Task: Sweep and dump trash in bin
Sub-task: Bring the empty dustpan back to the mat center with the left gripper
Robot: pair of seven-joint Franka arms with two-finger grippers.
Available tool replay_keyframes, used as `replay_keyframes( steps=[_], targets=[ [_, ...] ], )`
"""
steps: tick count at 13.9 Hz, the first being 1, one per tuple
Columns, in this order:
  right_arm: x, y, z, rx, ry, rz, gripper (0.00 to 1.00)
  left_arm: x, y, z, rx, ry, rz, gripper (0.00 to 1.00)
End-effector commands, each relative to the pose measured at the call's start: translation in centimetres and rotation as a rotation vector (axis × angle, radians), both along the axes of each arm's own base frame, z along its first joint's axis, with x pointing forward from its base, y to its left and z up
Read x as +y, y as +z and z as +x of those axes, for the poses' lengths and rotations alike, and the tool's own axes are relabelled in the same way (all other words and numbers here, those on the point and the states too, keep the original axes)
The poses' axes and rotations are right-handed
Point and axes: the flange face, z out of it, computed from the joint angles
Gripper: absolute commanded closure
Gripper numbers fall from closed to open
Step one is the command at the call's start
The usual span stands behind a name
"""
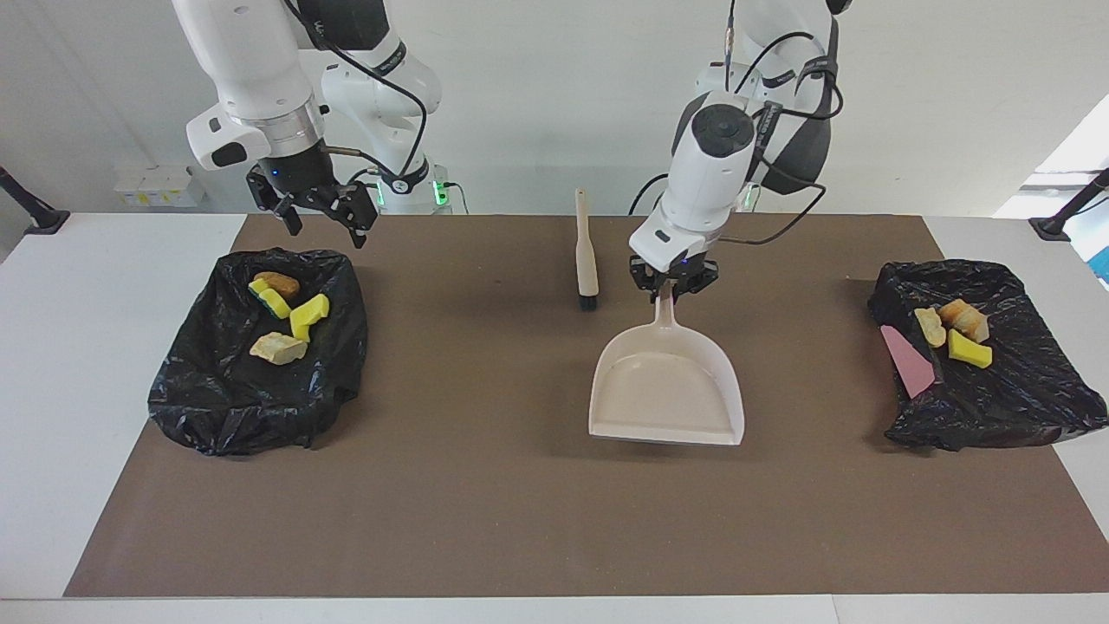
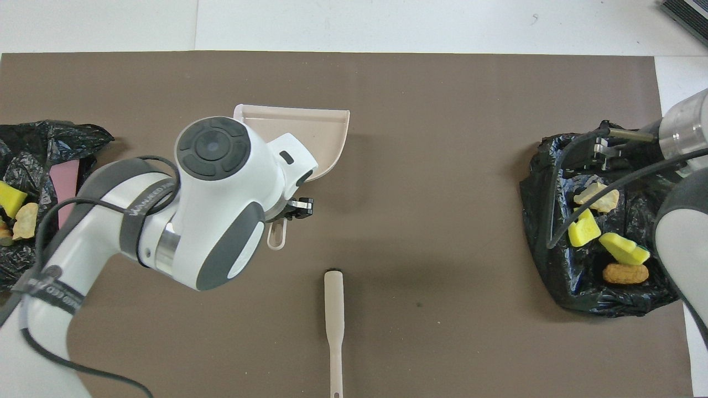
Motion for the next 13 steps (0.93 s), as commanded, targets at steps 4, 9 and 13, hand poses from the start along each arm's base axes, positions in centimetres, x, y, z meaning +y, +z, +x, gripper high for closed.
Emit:
replay_keyframes(
  steps=[4, 9, 13],
  targets=[
    [-0.2, 0.5, -0.3, -0.011, 0.022, 0.012, 0.00, -5.7, -6.7, -0.3, -0.017, 0.039, -0.043, 1.00],
    [-0.2, 0.4, -0.2, -0.012, 0.019, 0.018, 0.00, -7.1, -8.5, 0.3, -0.037, 0.109, -0.049, 0.01],
    [-0.3, 0.4, -0.2, -0.012, 0.018, 0.018, 0.00, -2.8, -4.9, 2.6, -0.066, 0.174, -0.060, 0.00]
  ],
)
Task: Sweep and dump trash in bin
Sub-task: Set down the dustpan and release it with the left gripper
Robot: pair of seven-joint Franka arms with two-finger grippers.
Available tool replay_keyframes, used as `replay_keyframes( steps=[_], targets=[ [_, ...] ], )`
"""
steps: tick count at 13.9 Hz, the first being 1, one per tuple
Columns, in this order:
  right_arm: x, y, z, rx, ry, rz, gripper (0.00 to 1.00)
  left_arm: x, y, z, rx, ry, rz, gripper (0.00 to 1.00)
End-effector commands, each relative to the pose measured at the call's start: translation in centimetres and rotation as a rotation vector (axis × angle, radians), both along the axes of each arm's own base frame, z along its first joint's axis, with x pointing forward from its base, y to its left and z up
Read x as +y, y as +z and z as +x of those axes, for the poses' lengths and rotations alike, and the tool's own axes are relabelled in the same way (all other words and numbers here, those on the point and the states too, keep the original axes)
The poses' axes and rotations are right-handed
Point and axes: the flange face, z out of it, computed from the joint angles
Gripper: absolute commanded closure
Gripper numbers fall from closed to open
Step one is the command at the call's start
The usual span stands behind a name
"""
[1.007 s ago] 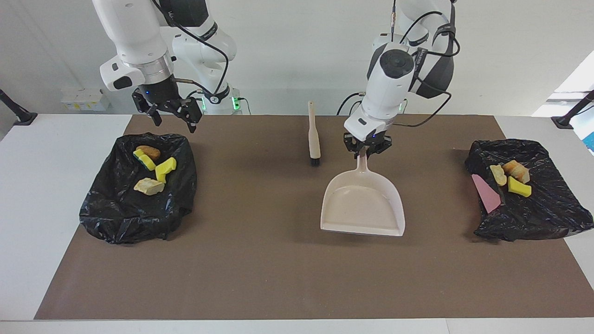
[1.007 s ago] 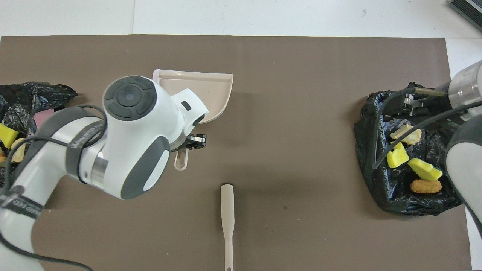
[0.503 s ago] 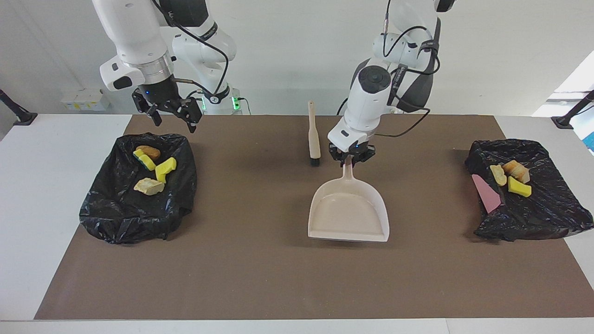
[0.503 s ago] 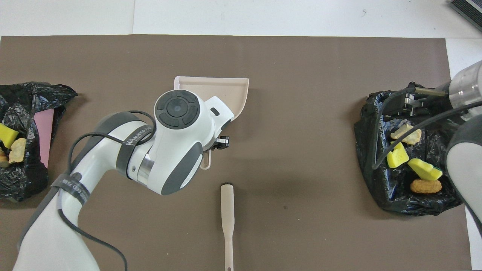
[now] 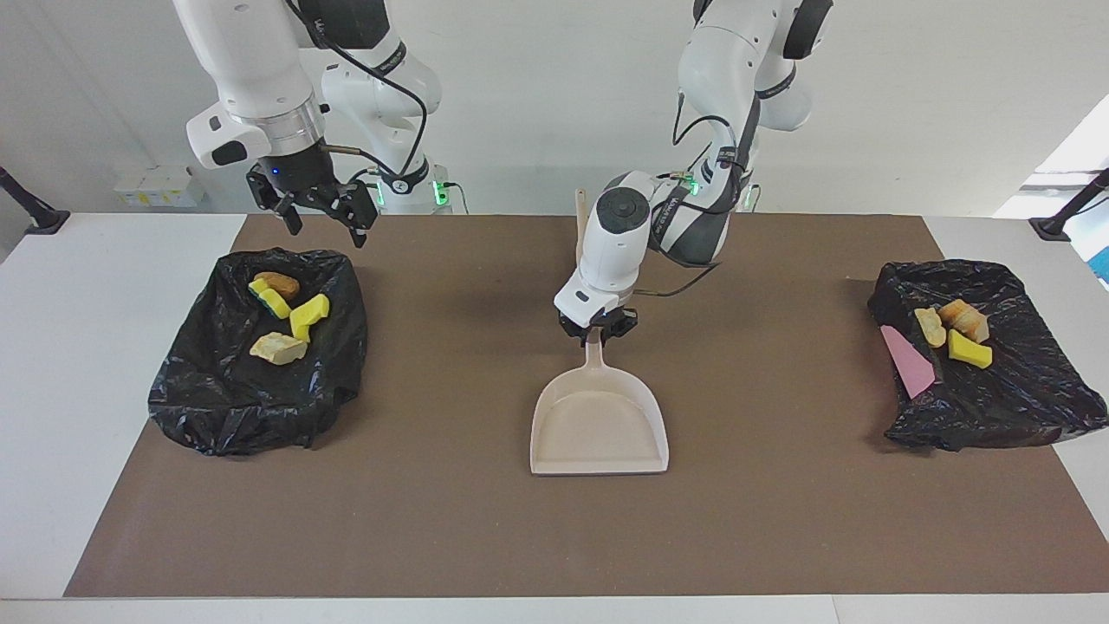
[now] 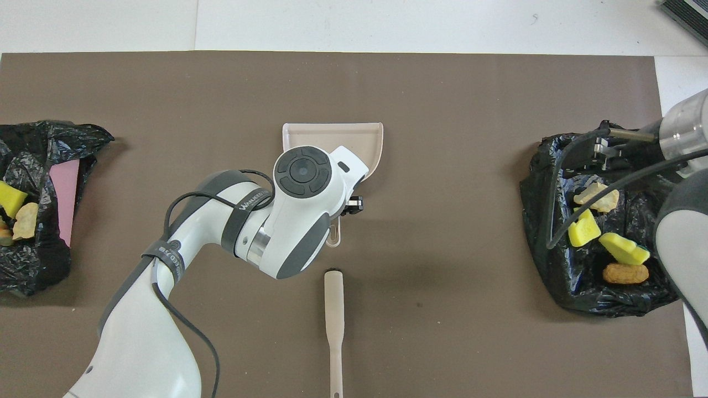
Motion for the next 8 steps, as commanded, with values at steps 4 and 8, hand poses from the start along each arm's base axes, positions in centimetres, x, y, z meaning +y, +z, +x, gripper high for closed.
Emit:
replay_keyframes(
  steps=[4, 8],
  targets=[
    [-0.3, 0.3, -0.2, -0.010, 0.018, 0.018, 0.00, 7.9, 5.6, 3.9, -0.057, 0.098, -0.011, 0.00],
    [-0.3, 0.3, -0.1, -0.010, 0.017, 0.018, 0.00, 15.7, 9.1, 6.5, -0.080, 0.078, -0.006, 0.00]
  ],
)
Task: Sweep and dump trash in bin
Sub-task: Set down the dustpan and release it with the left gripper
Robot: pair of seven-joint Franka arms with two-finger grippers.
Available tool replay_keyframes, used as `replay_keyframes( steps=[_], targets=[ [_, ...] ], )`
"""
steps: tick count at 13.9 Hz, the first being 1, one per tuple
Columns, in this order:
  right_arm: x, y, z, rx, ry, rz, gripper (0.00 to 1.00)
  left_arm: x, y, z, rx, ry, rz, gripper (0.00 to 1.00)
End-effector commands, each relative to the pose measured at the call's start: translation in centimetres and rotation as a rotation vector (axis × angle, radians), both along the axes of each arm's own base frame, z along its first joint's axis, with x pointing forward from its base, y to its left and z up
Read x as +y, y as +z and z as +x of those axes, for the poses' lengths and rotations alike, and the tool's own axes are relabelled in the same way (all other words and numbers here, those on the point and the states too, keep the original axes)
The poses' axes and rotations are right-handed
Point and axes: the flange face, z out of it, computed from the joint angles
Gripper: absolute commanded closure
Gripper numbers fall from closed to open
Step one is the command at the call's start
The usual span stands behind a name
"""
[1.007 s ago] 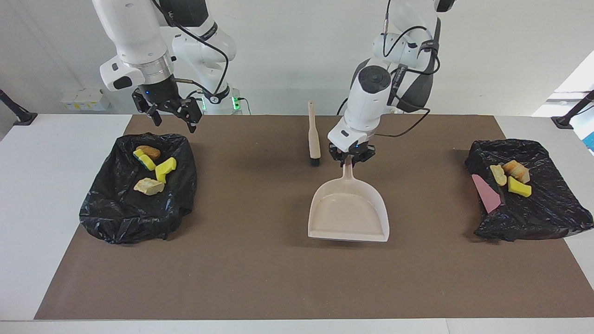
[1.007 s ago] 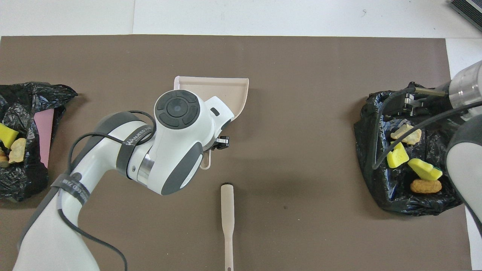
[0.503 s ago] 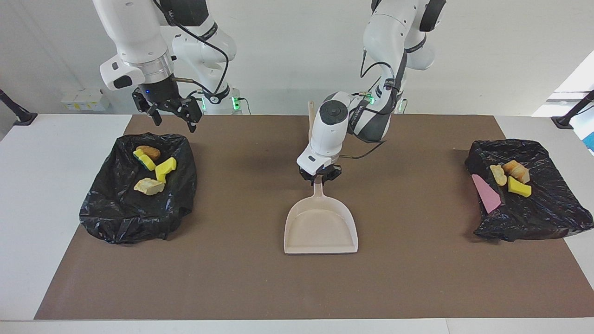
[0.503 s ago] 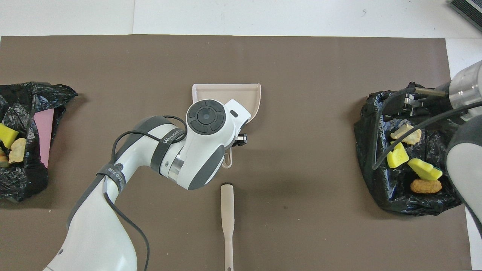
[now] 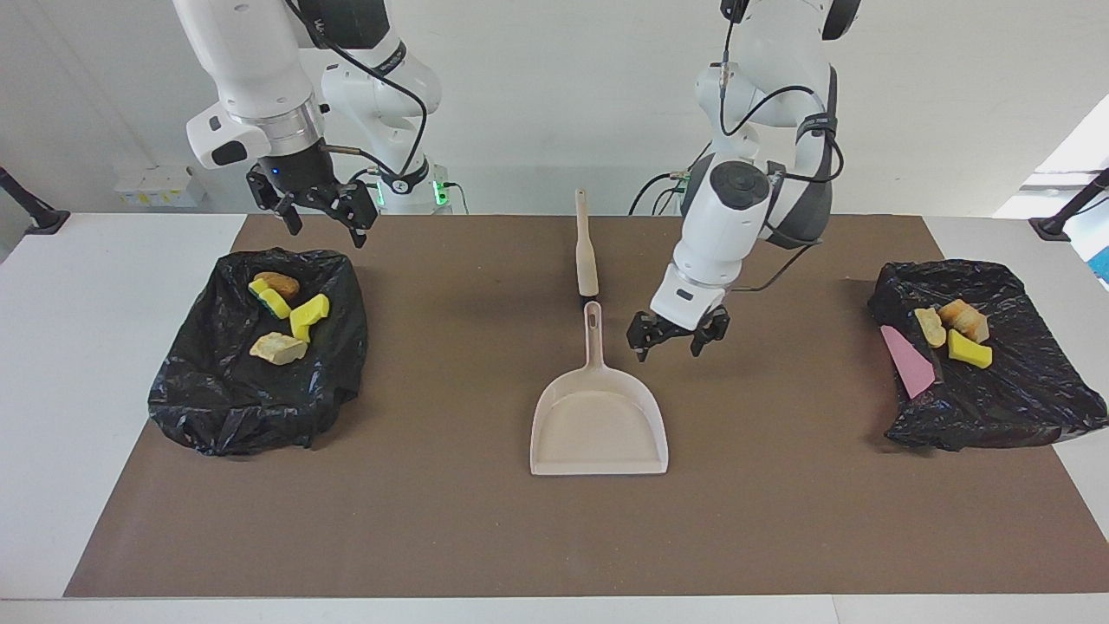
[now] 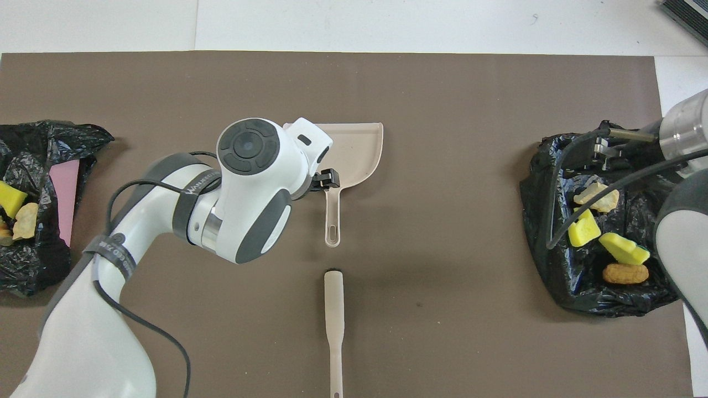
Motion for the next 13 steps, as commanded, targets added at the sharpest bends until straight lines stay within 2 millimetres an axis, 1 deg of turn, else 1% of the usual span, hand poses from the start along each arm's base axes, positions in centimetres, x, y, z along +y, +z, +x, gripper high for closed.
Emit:
replay_keyframes(
  steps=[1, 3, 4, 5, 7, 8, 9, 10, 11, 13],
  targets=[
    [-0.3, 0.3, -0.1, -0.010, 0.017, 0.018, 0.00, 5.4, 2.6, 1.1, 0.005, -0.027, 0.020, 0.00],
    [-0.3, 0.3, -0.1, -0.010, 0.017, 0.018, 0.00, 9.4, 4.5, 1.3, 0.005, -0.082, 0.027, 0.00],
    [-0.3, 0.3, -0.1, -0.010, 0.017, 0.018, 0.00, 11.0, 5.1, 1.3, 0.008, -0.099, 0.032, 0.00],
    [-0.3, 0.3, -0.1, -0.010, 0.017, 0.018, 0.00, 12.4, 5.9, 1.2, 0.005, -0.117, 0.037, 0.00],
    [-0.4, 0.4, -0.1, -0.013, 0.017, 0.015, 0.00, 15.8, 7.5, 0.8, 0.011, -0.175, 0.053, 0.00],
    [-0.2, 0.4, -0.1, -0.015, 0.021, 0.016, 0.00, 18.0, 8.5, 0.4, 0.015, -0.193, 0.061, 0.00],
    [-0.2, 0.5, -0.1, -0.016, 0.021, 0.016, 0.00, 19.3, 9.4, 0.0, 0.018, -0.207, 0.065, 0.00],
    [-0.1, 0.5, -0.2, -0.016, 0.023, 0.016, 0.00, 20.2, 10.3, -0.6, 0.023, -0.227, 0.076, 0.00],
    [-0.2, 0.5, -0.1, -0.016, 0.021, 0.017, 0.00, 20.9, 11.3, -1.2, 0.030, -0.243, 0.094, 0.00],
    [-0.2, 0.6, -0.1, -0.017, 0.024, 0.017, 0.00, 21.7, 13.3, -2.6, 0.034, -0.226, 0.099, 0.00]
  ],
)
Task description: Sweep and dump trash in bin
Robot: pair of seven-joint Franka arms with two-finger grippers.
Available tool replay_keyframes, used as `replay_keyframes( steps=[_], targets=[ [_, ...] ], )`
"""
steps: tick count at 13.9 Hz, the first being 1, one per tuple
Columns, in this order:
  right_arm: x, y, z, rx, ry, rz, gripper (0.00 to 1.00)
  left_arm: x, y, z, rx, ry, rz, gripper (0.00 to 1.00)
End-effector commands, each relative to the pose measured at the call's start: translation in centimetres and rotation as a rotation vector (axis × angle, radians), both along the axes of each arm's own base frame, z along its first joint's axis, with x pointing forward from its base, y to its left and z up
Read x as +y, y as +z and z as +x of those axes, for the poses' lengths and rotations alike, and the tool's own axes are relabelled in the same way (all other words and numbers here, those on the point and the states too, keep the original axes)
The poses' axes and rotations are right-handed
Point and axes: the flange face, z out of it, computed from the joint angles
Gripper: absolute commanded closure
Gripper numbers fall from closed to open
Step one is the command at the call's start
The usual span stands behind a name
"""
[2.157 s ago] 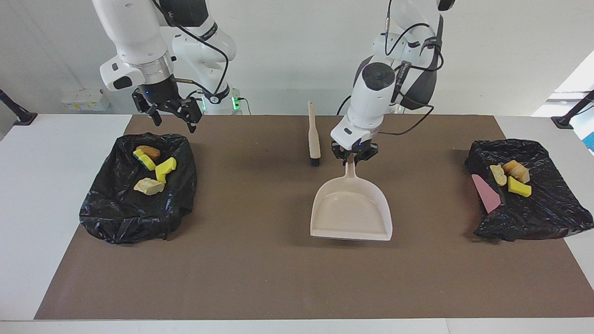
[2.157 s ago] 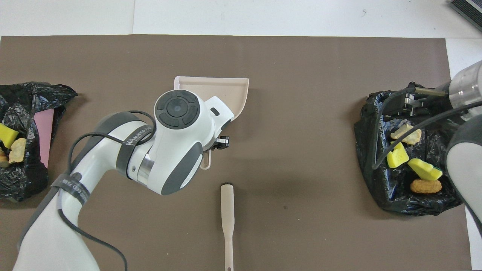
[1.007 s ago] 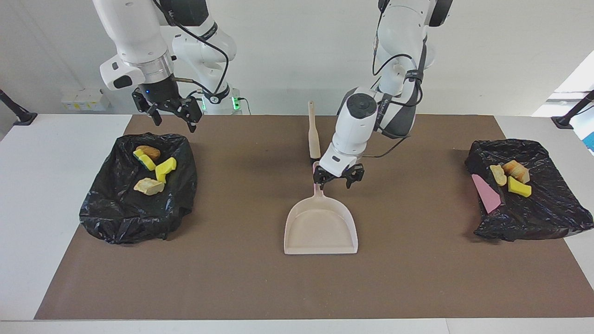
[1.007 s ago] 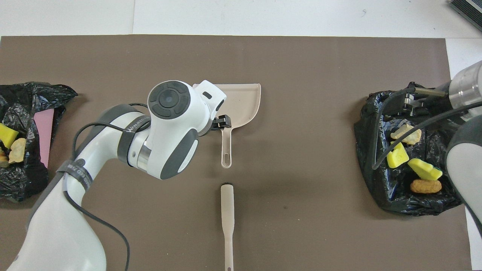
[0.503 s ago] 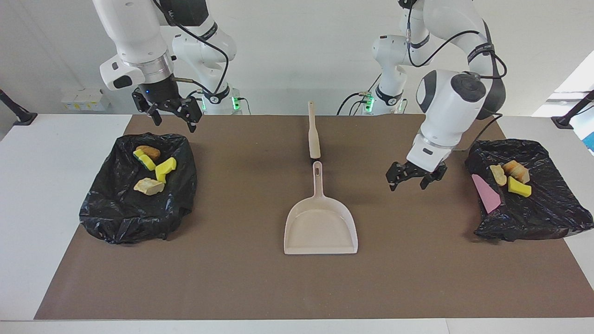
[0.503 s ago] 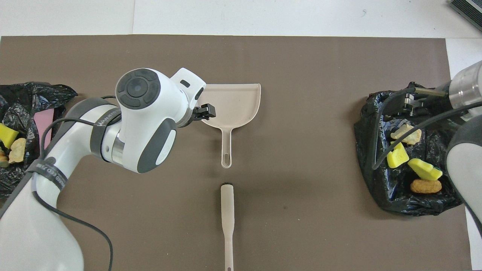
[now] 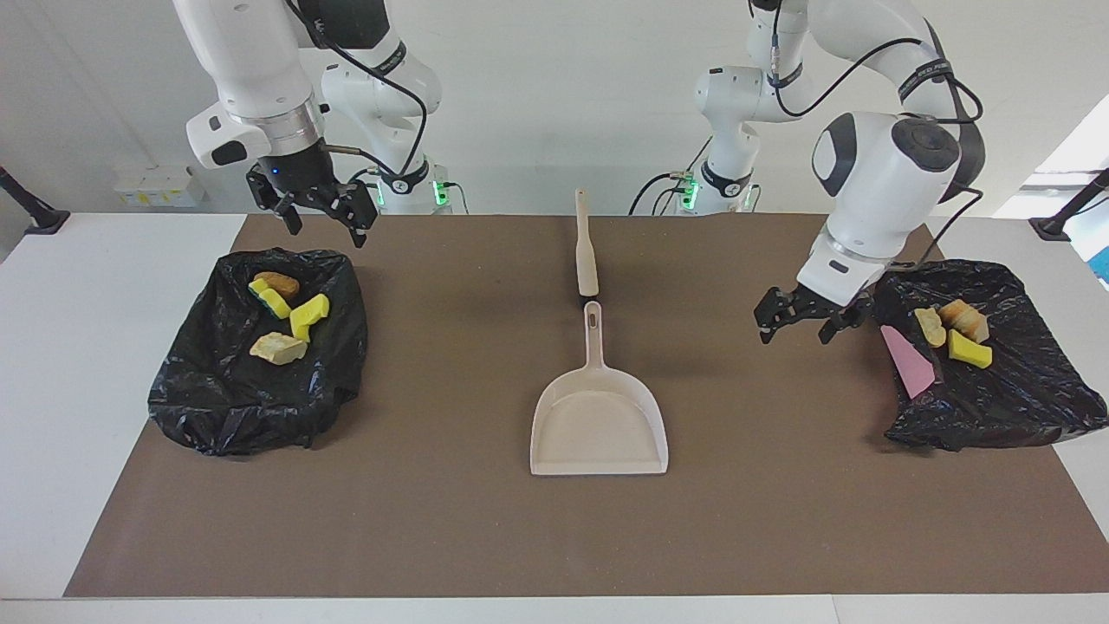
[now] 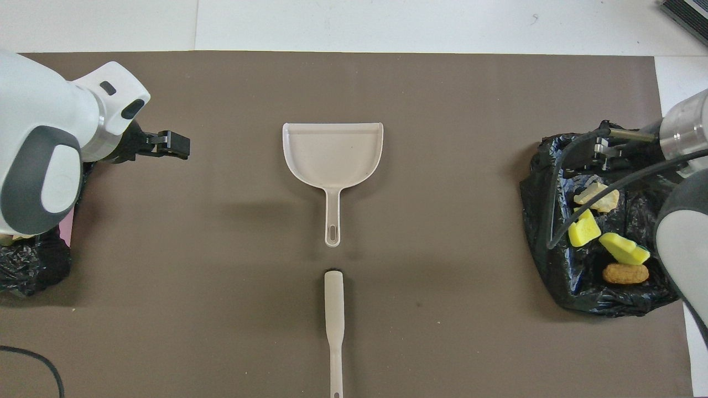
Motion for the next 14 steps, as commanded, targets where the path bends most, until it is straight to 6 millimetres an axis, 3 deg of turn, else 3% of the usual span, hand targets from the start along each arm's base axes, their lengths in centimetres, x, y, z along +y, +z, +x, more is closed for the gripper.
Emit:
replay_keyframes(
  steps=[1, 5, 8, 14],
  targets=[
    [-0.2, 0.4, -0.1, -0.016, 0.024, 0.020, 0.00, 1.7, 3.1, -2.1, 0.001, 0.017, 0.022, 0.00],
    [0.0, 0.4, -0.3, -0.008, 0.029, 0.023, 0.00, 2.1, 6.3, -3.9, 0.054, 0.010, 0.025, 0.00],
    [0.5, 1.0, -0.8, -0.009, 0.032, 0.011, 0.00, 2.2, 5.9, -5.4, 0.061, 0.002, 0.025, 0.00],
    [0.2, 1.2, -1.1, 0.001, 0.029, 0.011, 0.00, 1.8, 6.5, -4.7, 0.046, -0.010, 0.028, 0.00]
  ],
)
